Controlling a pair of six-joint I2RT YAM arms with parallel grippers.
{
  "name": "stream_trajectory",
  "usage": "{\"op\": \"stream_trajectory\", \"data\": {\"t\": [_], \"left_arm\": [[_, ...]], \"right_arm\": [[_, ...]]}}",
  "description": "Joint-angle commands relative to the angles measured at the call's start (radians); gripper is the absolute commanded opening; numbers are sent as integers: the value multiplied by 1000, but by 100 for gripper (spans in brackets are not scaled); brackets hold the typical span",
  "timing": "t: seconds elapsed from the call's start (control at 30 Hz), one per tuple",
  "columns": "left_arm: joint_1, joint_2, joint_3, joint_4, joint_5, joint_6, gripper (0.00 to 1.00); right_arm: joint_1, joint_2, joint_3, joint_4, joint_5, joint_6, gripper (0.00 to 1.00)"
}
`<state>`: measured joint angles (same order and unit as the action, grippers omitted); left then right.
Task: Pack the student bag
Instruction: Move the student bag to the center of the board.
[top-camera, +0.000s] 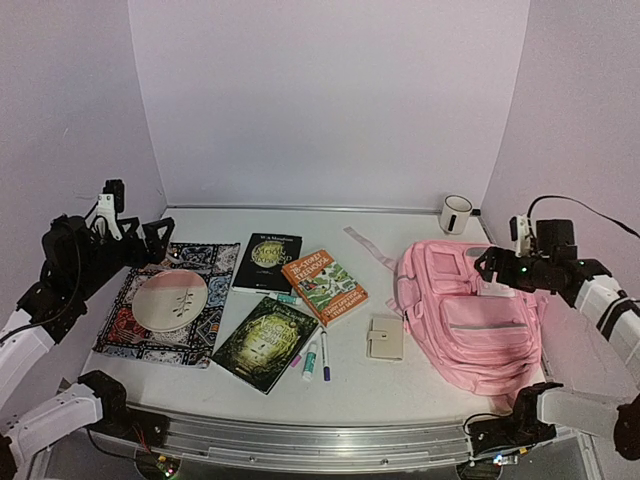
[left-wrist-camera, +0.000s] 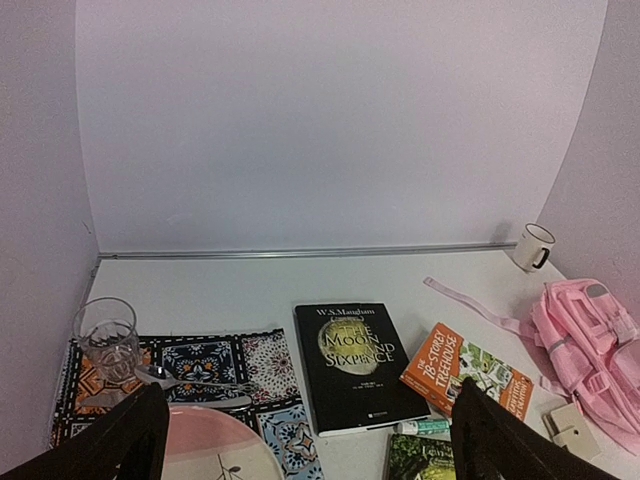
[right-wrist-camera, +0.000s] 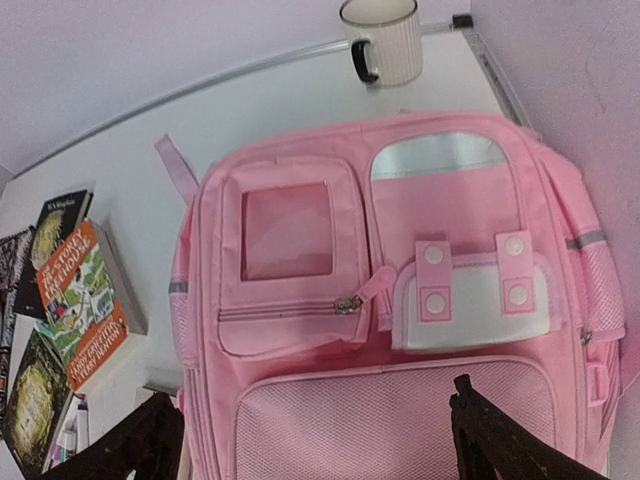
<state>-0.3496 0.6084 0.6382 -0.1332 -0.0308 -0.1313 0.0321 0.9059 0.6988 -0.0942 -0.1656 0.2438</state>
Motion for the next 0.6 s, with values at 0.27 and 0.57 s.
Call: {"op": "stream_trajectory", "data": {"t": [0.27, 0.57], "left_arm": [[4, 186, 168, -35, 178, -133, 99], [-16, 305, 153, -34, 257, -246, 99]], "right_arm": [[365, 298, 154, -191, 274, 78, 88], [534, 560, 256, -190, 343, 122, 74]]}}
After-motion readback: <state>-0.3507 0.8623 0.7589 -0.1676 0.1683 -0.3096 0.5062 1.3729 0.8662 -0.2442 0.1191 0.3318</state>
